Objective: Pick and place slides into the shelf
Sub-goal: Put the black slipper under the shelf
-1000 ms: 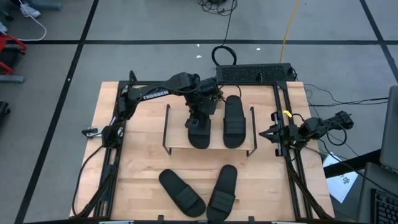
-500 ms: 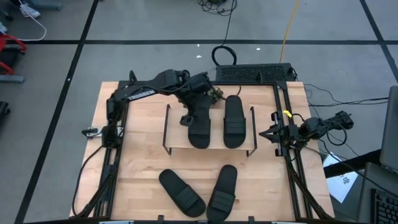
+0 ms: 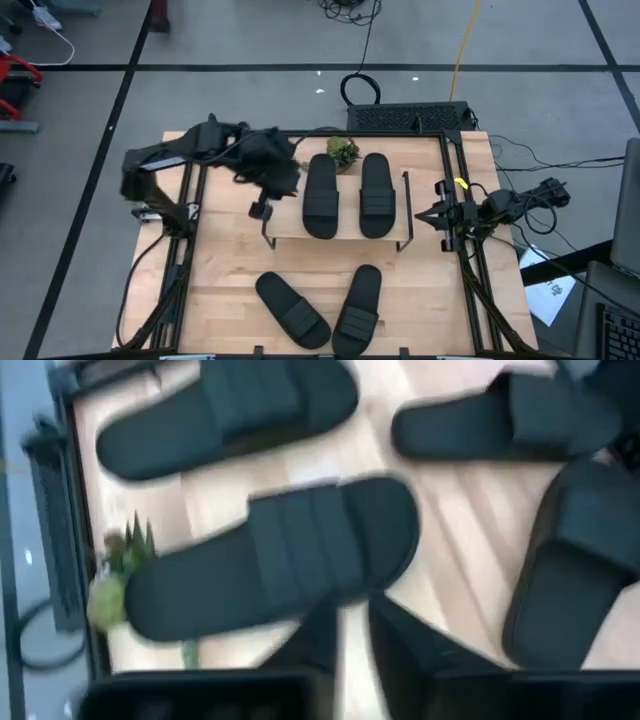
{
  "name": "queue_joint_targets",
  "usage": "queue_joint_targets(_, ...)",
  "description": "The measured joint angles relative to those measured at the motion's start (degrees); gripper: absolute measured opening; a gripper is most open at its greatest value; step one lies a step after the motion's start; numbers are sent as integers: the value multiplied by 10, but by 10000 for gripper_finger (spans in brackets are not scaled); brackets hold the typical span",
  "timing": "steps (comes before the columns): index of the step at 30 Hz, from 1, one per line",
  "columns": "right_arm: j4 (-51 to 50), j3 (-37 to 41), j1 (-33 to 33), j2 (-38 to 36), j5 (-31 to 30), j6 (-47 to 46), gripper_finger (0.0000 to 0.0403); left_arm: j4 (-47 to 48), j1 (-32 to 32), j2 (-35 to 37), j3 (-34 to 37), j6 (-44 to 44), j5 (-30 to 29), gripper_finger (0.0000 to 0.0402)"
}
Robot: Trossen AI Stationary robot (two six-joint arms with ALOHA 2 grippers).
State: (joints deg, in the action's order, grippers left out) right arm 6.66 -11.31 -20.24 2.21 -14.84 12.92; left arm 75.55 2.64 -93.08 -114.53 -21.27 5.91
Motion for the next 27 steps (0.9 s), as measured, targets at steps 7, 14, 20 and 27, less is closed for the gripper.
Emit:
queue_joint_targets(7,0,0,0,13,0,2,0,-258,-28,209,290,14,-12,16)
queue_joint_targets(14,2,0,0,29,18,8,0,-624,-28,404,617,79,-24,2)
queue_joint_targets(20,76,0,0,84,91,40,0,-818,-79,444,821,39,-28,0)
queue_joint_targets(27,140,0,0,148,54,59,0,-983,-156,478,955,3,-160,0)
